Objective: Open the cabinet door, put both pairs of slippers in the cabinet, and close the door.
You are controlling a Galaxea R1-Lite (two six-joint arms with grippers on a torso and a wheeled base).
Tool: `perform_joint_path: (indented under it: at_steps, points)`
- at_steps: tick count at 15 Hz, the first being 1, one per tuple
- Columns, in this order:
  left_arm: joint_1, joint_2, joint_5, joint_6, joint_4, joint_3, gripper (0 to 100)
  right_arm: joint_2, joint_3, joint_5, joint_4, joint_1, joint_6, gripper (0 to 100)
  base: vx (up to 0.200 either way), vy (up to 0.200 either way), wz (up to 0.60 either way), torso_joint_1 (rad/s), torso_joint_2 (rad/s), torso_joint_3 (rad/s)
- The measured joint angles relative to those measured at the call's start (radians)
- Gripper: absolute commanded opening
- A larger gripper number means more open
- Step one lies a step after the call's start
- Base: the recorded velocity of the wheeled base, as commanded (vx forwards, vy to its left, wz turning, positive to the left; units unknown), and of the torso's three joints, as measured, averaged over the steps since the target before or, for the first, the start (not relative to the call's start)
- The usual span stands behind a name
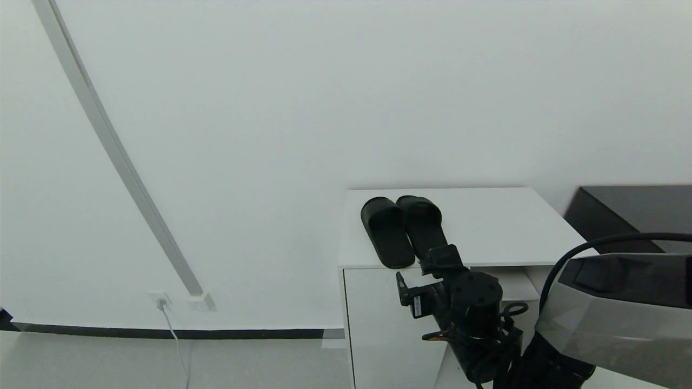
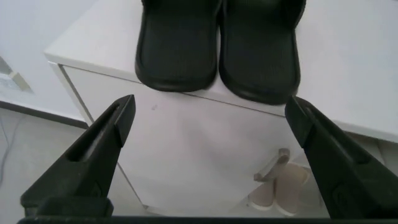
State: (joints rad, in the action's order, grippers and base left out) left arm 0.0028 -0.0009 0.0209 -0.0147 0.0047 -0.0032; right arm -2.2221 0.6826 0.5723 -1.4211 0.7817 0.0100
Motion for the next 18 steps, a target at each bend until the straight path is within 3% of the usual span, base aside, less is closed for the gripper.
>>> perform_joint_path:
  at_steps: [3, 7, 11, 18]
  points:
    - [0.0, 0.0, 0.0, 0.0, 0.0, 0.0, 0, 0.061, 0.071, -0.004, 0.223, -0.014, -0.008, 100, 0.0, 0.0, 0.0, 0.0, 0.0, 0.0]
    - [0.0, 0.0, 0.001, -0.001, 0.0, 0.0, 0, 0.19, 0.262, -0.003, 0.716, -0.017, -0.238, 100, 0.0, 0.0, 0.0, 0.0, 0.0, 0.0]
    - [0.0, 0.0, 0.0, 0.001, 0.0, 0.0, 0, 0.247, 0.297, 0.002, 0.739, -0.007, -0.258, 100, 0.0, 0.0, 0.0, 0.0, 0.0, 0.0]
    - [0.0, 0.0, 0.0, 0.001, 0.0, 0.0, 0, 0.244, 0.28, 0.003, 0.721, -0.008, -0.262, 100, 0.2, 0.0, 0.0, 0.006, 0.0, 0.002]
